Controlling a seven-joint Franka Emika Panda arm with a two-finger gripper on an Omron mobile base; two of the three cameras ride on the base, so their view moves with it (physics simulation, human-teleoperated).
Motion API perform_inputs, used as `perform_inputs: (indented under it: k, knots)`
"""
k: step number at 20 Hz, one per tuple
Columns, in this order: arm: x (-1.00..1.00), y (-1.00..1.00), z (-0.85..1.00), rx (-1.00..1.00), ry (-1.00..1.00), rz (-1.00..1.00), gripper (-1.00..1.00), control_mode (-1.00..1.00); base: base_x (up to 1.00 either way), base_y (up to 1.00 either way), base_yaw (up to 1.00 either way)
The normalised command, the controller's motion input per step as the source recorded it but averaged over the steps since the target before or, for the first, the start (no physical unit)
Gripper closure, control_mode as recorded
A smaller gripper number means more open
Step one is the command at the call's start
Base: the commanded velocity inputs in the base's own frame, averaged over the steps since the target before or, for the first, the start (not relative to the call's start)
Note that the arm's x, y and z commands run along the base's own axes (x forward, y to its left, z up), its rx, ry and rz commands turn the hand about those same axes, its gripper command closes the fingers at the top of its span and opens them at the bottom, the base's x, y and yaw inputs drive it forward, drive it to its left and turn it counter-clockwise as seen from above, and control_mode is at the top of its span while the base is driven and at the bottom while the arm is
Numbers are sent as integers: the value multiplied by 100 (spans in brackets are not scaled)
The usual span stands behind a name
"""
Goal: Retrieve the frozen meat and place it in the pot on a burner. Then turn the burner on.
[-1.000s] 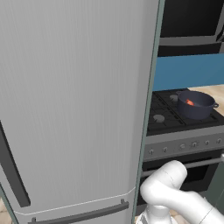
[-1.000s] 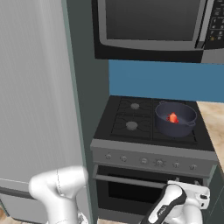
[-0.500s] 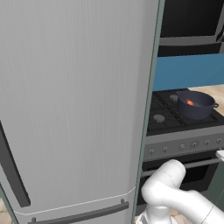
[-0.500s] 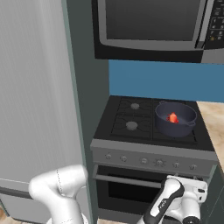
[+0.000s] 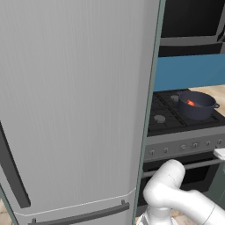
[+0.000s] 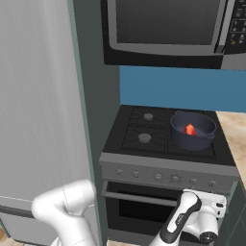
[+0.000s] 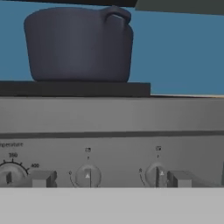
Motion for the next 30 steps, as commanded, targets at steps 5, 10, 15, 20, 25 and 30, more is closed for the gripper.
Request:
perform_inputs:
  k: [5, 10, 15, 20, 25, 30]
  knots:
    - [22, -8, -6, 0, -7, 0, -100, -100, 0, 0, 0]
    - [14, -1, -10, 0, -6, 0, -100, -100, 0, 0, 0]
    - [0, -4, -18, 0, -4, 0, -100, -100, 0, 0, 0]
    - [0, -18, -20, 0, -5, 0, -100, -100, 0, 0, 0]
    - [0, -20, -27, 0, -7, 0, -100, -100, 0, 0, 0]
    - [0, -8, -36, 0, -10, 3, -100, -100, 0, 0, 0]
